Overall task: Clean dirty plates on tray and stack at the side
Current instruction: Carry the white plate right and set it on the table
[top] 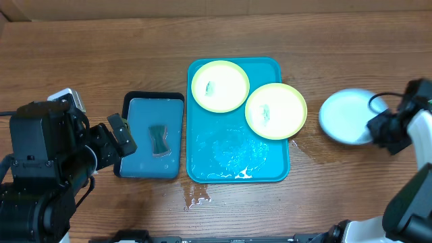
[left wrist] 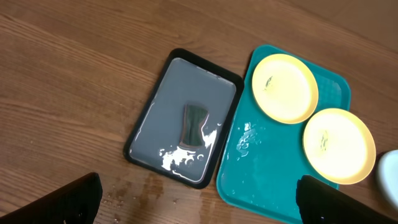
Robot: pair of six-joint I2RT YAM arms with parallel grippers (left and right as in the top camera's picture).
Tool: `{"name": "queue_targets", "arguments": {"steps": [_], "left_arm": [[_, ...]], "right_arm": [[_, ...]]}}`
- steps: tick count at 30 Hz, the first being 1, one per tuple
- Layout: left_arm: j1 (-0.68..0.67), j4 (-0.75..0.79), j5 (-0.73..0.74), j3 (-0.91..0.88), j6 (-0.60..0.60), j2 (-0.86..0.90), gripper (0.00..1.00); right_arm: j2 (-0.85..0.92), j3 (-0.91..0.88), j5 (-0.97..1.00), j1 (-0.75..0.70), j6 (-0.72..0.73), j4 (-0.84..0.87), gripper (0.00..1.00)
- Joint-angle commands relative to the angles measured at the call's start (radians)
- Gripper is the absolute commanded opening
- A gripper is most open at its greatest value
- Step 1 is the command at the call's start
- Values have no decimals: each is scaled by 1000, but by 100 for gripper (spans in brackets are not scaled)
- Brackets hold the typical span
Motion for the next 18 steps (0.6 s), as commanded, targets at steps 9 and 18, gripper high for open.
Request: {"name": "queue_targets", "arguments": {"steps": [9, 18], "left_arm": [[13, 2, -13, 14, 23, 2, 100], [13, 2, -13, 14, 23, 2, 100]], "right_arm": [[-22, -57, -16, 225, 0, 21, 18], [-106, 54, -277, 321, -286, 51, 54]]}}
